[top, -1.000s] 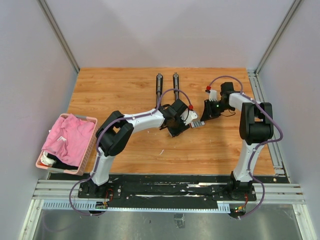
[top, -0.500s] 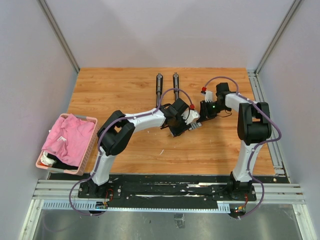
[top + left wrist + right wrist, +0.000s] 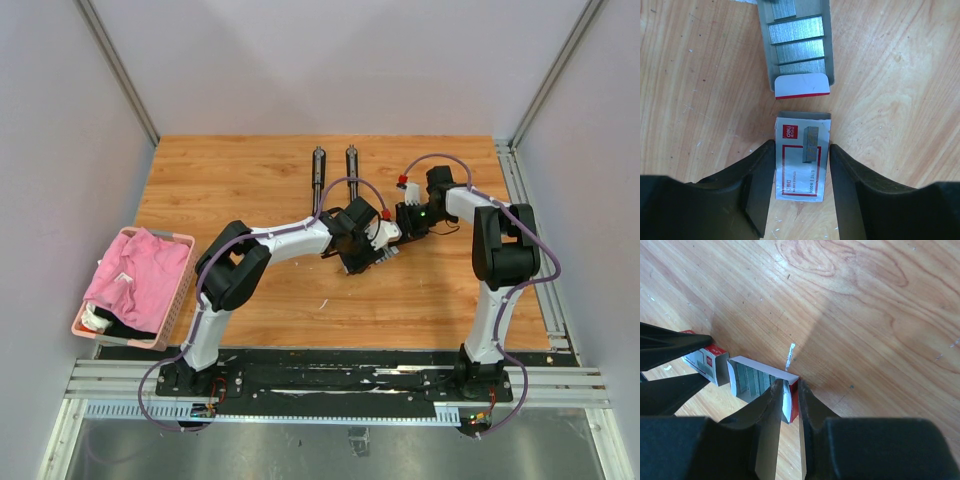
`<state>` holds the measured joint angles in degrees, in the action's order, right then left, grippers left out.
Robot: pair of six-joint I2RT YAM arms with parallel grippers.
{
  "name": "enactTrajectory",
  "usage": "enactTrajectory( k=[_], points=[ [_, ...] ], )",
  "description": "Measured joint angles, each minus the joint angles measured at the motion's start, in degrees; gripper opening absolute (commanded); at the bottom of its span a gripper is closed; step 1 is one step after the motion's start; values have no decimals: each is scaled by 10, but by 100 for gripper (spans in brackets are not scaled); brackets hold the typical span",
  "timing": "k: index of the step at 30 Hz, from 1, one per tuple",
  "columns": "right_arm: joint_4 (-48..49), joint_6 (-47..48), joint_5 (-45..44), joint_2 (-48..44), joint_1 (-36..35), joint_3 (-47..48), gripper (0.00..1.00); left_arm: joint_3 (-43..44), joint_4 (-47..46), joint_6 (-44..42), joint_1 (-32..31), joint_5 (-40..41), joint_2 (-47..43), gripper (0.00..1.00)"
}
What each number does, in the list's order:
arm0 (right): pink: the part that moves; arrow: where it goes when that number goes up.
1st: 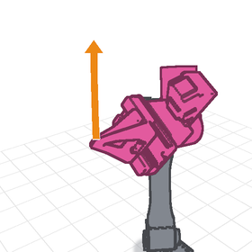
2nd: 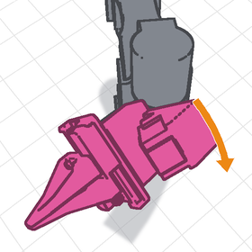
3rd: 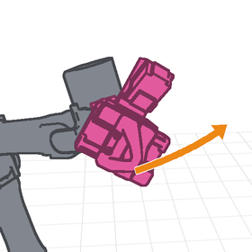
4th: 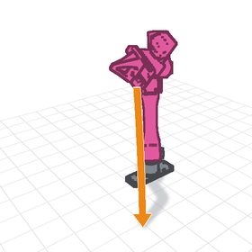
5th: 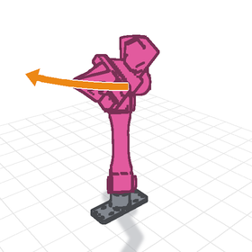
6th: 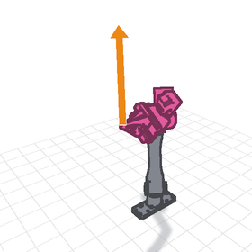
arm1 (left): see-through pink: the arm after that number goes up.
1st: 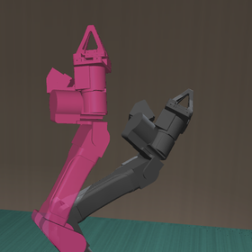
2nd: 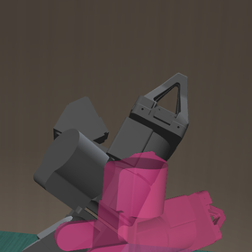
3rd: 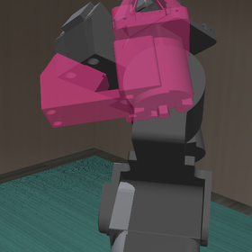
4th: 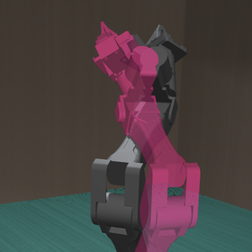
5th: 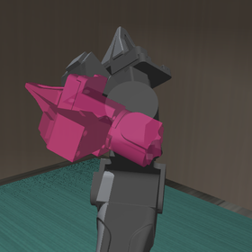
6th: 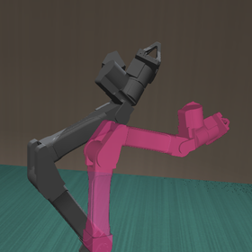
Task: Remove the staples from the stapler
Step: Close the staple box at the center of the board.
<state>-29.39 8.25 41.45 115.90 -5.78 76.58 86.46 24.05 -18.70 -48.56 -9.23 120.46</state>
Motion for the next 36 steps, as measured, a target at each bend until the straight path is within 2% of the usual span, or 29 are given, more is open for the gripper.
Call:
enactTrajectory(
  k=[36],
  points=[
    [43, -76, 18, 0, 0, -22, 18, -8, -30, 59, 0, 1, 2, 50]
  ],
)
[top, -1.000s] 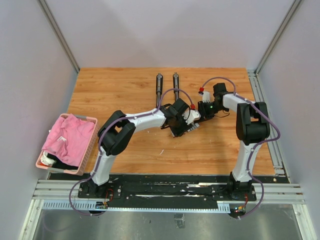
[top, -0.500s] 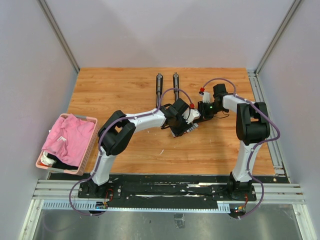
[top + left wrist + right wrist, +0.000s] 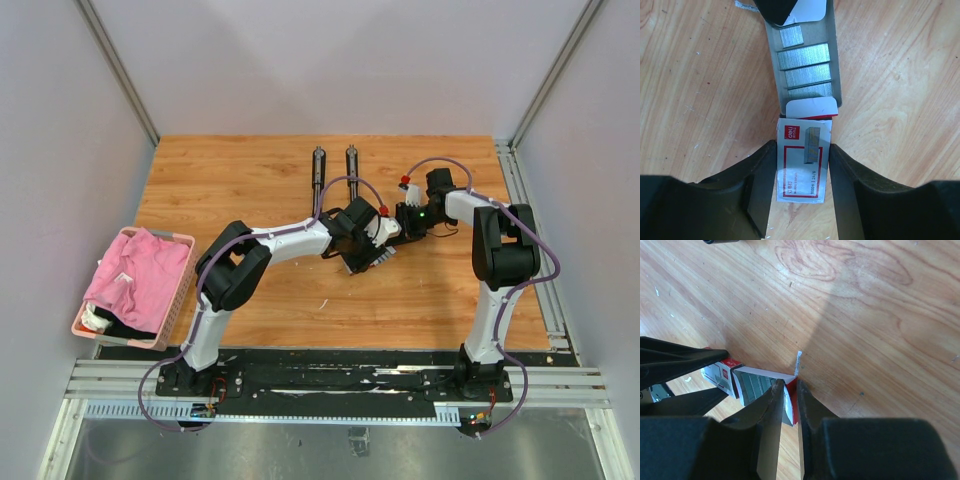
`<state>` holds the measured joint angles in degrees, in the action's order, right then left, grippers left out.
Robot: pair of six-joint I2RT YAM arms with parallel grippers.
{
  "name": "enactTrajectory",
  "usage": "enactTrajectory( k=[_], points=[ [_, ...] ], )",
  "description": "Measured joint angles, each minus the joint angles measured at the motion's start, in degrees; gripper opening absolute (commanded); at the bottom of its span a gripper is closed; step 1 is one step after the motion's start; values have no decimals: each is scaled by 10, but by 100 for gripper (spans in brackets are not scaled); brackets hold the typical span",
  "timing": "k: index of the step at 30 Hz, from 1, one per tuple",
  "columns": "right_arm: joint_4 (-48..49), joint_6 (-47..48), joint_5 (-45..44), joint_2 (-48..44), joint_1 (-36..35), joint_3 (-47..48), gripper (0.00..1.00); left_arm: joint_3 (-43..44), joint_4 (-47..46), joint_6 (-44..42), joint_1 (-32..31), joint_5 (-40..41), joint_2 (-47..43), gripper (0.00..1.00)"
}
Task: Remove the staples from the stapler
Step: Close the staple box at the center of the board.
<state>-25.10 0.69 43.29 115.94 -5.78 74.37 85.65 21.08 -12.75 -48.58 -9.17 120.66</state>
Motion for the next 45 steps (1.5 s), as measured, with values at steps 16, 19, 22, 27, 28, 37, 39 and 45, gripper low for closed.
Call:
enactTrajectory(
  k=[16, 19, 22, 27, 28, 37, 39, 45],
  points=[
    [1, -8, 0, 0, 0, 0, 18, -9, -15, 0, -7, 0, -3, 50],
    [1, -8, 0, 0, 0, 0, 18, -9, -14, 0, -8, 0, -3, 50],
    [2, -8, -1, 0, 2, -1, 18, -10, -15, -1, -10, 1, -3, 50],
    [8, -14, -2, 0, 7, -5, 17, -28, -25, -3, -13, 2, -12, 50],
    [10, -16, -2, 0, 7, -7, 18, -30, -28, -3, -13, 2, -13, 50],
    [28, -31, 2, -9, 13, -24, 16, -35, -35, 12, -14, 6, -15, 50],
    [30, -36, 2, -10, 18, -27, 16, -36, -37, 15, -15, 6, -15, 50],
    [36, -49, 7, -10, 29, -34, 15, -38, -40, 21, -16, 11, -16, 51]
  ],
)
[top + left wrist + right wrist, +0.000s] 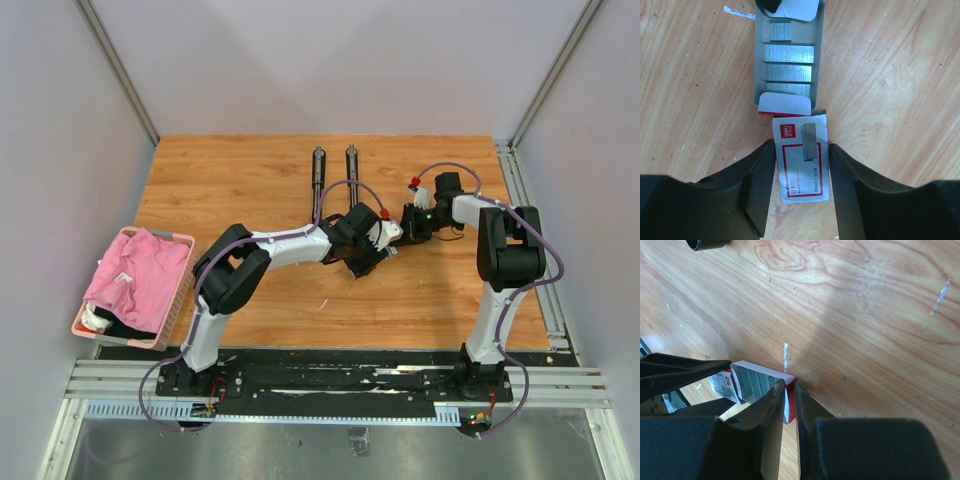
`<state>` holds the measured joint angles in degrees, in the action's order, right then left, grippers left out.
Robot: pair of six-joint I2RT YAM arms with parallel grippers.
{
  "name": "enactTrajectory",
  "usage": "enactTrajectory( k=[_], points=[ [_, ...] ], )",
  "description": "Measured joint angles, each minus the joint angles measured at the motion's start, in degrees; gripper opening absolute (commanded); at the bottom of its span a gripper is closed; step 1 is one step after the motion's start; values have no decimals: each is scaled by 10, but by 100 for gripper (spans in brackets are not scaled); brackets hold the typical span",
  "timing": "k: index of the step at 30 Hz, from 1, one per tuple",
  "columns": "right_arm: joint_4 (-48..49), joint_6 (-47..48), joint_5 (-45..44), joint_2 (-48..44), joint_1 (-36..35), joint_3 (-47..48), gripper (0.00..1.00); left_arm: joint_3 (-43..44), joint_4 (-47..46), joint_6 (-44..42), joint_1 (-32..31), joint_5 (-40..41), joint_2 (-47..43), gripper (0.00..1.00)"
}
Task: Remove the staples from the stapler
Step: Close the staple box at the center of the board.
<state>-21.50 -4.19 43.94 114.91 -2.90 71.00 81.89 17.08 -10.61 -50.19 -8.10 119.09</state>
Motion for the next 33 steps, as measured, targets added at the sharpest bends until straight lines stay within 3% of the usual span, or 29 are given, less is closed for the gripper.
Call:
enactTrajectory(
  k=[33],
  points=[
    [7, 20, 8, -8, 4, -12, 15, -22, -22, -2, 7, 25, -11, 51]
  ],
)
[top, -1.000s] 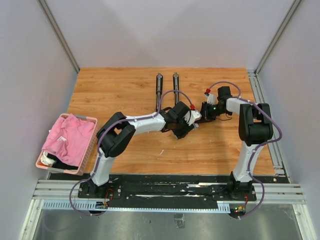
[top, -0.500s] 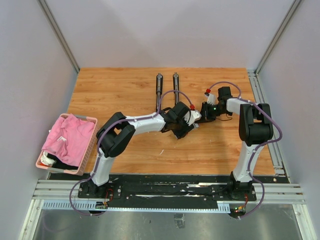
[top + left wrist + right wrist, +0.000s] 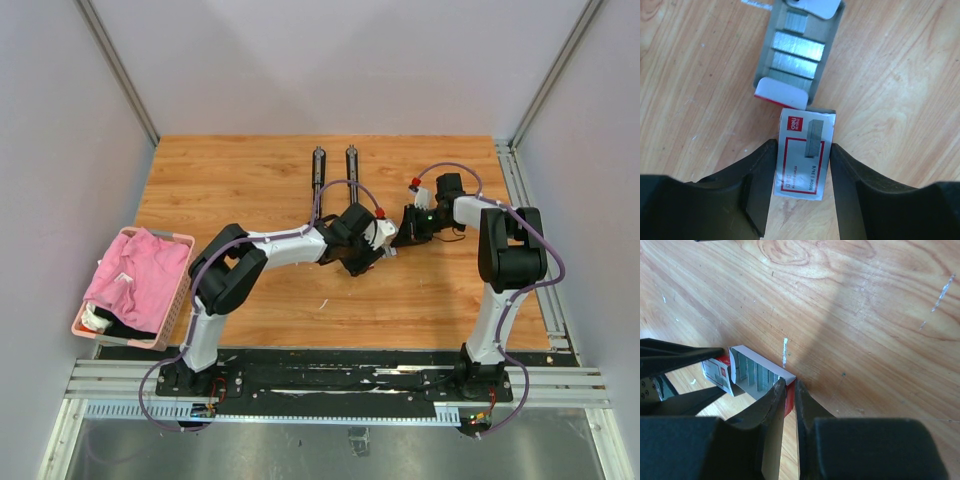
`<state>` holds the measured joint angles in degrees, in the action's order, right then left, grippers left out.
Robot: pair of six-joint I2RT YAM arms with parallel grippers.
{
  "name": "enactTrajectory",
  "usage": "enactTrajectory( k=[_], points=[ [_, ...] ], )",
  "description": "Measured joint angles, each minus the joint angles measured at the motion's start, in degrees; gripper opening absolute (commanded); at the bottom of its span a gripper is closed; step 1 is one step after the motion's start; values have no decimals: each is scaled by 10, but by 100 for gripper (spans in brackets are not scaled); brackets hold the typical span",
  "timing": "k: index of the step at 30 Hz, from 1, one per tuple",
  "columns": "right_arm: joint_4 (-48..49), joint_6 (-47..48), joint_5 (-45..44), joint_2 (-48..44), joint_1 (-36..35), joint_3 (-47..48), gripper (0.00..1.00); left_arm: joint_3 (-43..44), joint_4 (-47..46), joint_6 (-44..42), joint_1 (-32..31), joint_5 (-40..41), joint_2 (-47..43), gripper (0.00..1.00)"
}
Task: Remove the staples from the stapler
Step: Close the staple box at the center of the board.
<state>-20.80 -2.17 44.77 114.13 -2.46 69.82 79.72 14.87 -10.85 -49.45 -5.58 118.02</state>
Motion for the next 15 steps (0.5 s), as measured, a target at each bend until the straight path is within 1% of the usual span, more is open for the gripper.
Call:
enactTrajectory(
  k=[6, 15],
  points=[
    [-6, 6, -5, -5, -2, 0, 15, -9, 0, 0, 13, 8, -9, 51],
    [-15, 17, -35, -17, -18, 0, 15, -9, 0, -16, 14, 19, -10, 52]
  ],
)
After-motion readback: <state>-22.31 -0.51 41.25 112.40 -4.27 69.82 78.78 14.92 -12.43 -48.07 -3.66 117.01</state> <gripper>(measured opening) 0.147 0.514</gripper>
